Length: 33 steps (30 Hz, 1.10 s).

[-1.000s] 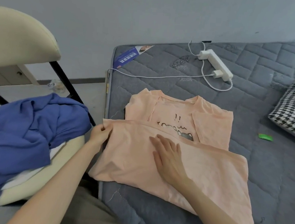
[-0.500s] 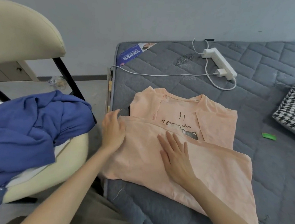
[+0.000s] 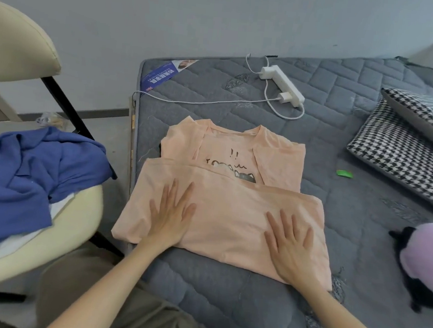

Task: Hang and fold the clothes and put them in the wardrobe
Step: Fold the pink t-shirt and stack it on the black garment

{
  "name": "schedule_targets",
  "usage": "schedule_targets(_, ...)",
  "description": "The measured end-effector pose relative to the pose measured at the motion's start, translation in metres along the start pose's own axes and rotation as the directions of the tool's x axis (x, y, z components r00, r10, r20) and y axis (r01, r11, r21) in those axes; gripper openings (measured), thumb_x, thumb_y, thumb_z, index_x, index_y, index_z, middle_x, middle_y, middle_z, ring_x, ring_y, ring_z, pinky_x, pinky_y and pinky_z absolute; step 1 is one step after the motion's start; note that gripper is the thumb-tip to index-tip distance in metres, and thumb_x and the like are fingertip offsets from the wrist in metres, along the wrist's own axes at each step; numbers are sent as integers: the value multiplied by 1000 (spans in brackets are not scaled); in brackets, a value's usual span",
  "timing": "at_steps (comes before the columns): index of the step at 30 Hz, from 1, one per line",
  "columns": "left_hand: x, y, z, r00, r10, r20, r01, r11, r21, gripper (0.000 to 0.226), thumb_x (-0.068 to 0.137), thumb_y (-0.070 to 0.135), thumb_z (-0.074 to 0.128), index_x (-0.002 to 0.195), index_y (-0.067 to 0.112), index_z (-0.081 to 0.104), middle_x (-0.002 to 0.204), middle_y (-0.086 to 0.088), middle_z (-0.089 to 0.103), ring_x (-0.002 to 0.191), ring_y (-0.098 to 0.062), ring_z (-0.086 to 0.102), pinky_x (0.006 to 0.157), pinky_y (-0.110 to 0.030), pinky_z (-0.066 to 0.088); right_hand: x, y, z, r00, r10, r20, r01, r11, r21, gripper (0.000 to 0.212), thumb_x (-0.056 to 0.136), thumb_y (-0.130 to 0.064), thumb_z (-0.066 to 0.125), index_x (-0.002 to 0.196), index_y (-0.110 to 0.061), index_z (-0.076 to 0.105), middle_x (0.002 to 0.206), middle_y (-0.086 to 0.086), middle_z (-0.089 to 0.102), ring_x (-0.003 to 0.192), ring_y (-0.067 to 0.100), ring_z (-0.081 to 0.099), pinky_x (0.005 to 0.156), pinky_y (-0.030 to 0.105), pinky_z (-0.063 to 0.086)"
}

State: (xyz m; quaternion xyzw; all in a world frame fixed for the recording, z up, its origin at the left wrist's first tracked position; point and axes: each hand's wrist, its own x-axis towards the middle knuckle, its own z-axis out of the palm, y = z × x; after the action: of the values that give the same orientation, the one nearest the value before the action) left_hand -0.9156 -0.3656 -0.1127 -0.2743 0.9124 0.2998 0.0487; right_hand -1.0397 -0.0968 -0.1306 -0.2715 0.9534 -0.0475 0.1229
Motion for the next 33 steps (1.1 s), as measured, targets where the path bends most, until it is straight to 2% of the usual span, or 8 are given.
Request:
schedule_targets(5, -19, -6, -9, 993, 88, 79, -93, 994, 60, 77, 91, 61, 36, 140, 51, -22, 148, 8, -40, 139, -20, -32, 111, -56, -12, -10, -3, -18, 996, -72, 58, 68, 995, 69, 67, 87, -67, 0, 149, -43, -9, 159, -5, -16, 143, 15, -24, 113, 54, -10)
schedule_targets(12, -46, -35, -7, 983, 168, 69, -180, 947, 264, 112, 78, 57, 64, 140, 38, -27, 149, -3, -37, 141, -28, -27, 114, -51, -10, -34, -44, -3, 825, -558, 92, 565, 814, -131, 71, 96, -60, 26, 153, -29, -2, 161, 0, -4, 148, 24, -3, 116, 52, 4)
schedule_targets(15, -49, -49, -12, 989, 140, 41, -146, 940, 308, 99, 86, 54, 55, 141, 32, -25, 153, -8, -29, 143, -31, -20, 115, -47, -9, -36, -42, 5, 856, -511, 74, 516, 837, -181, 61, 96, -37, 33, 151, -14, 23, 157, 10, 22, 143, 27, 26, 106, 51, 38)
schedule_targets(20, -56, -74, -19, 969, 244, -32, -204, 869, 451, 86, 96, 28, 50, 146, 30, -21, 156, -14, -13, 146, -35, -2, 116, -45, 3, -34, -20, 4, 840, -537, 80, 542, 819, -188, 61, 84, -8, 32, 144, -3, 34, 149, 15, 37, 134, 26, 42, 97, 44, 48)
schedule_targets(23, -58, -78, -24, 963, 269, -28, -231, 871, 433, 75, 94, -3, 33, 145, 15, -20, 158, -8, -8, 147, -23, 0, 117, -31, 1, -36, -11, -3, 808, -589, 13, 588, 805, -81, 58, 89, -4, 32, 147, -3, 25, 150, 8, 31, 136, 18, 37, 104, 40, 42)
schedule_targets(26, -63, -74, -38, 950, 311, 14, -284, 848, 447, 71, 92, -9, 32, 150, 8, -5, 159, -7, 3, 146, -17, 12, 117, -26, 5, -43, -3, -13, 840, -542, -24, 542, 840, -3, 52, 103, -11, 28, 152, -15, 9, 157, 3, 16, 143, 18, 15, 114, 15, 2)
schedule_targets(30, -65, -83, -44, 912, 406, -63, -322, 801, 504, 83, 58, -34, 59, 135, -7, 41, 137, -26, 45, 118, -39, 55, 96, -49, 44, -49, -2, -10, 874, -485, -26, 485, 874, 10, 53, 98, -24, 18, 151, -20, 17, 155, 6, 29, 141, 26, 31, 114, 23, 15)
schedule_targets(33, -72, -74, -46, 973, 229, 7, -196, 819, 540, 78, 86, -15, 40, 151, 12, 4, 157, -15, 10, 144, -29, 19, 117, -37, 16, -52, -6, 3, 846, -531, -46, 529, 848, -35, 53, 94, -14, 25, 146, -10, 35, 146, 8, 43, 133, 24, 44, 111, 40, 32)
